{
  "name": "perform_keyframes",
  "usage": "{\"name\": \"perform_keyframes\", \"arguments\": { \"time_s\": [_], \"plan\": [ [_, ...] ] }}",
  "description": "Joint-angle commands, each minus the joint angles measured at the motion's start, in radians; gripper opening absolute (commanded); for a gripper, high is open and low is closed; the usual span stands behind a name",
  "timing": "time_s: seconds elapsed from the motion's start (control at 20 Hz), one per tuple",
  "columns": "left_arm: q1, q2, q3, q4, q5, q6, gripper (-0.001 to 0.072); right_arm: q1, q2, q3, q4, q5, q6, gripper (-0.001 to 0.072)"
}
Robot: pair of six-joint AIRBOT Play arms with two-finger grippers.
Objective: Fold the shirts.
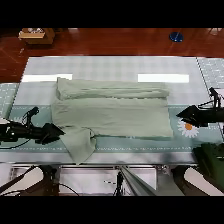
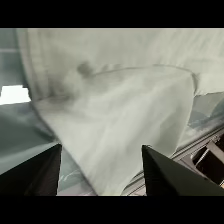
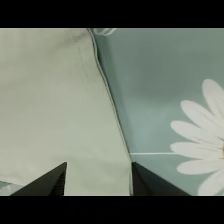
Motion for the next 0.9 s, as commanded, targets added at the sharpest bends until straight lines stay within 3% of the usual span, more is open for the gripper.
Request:
{"name": "perform_keyframes", "arguments": {
  "time_s": [0.0,0.05,0.1,0.15,0.2,0.3,0.5,0.7,0.85],
  "plan": [
    [-0.067,-0.003,-0.011,-0.059,0.137,0.006,0.0597,0.000,0.002,-0.004,0.041,0.025,-0.002,0.0490],
    [-0.098,-0.003,-0.011,-0.073,0.167,0.003,0.0589,0.000,0.002,-0.004,0.052,0.031,-0.002,0.0489],
    [-0.128,-0.003,-0.011,-0.084,0.191,0.003,0.0497,0.000,0.002,-0.004,0.063,0.033,-0.002,0.0489],
    [-0.153,-0.003,-0.011,-0.086,0.199,0.003,0.0241,0.000,0.002,-0.004,0.077,0.035,-0.002,0.0490],
    [-0.172,-0.003,-0.011,-0.085,0.200,0.007,0.0061,0.000,0.002,-0.004,0.095,0.036,-0.002,0.0489],
    [-0.183,-0.003,-0.011,-0.074,0.199,0.008,0.0020,0.000,0.002,-0.004,0.115,0.038,-0.002,0.0490],
    [-0.182,-0.003,-0.011,-0.018,0.171,0.003,0.0018,-0.001,0.002,-0.004,0.098,0.055,-0.003,0.0490],
    [-0.182,-0.003,-0.011,-0.011,0.142,0.004,0.0018,-0.074,0.002,-0.004,-0.005,0.113,-0.004,0.0491],
    [-0.182,-0.003,-0.011,-0.011,0.143,0.004,0.0018,-0.189,0.002,-0.011,-0.078,0.163,-0.005,0.0538]
  ]
}}
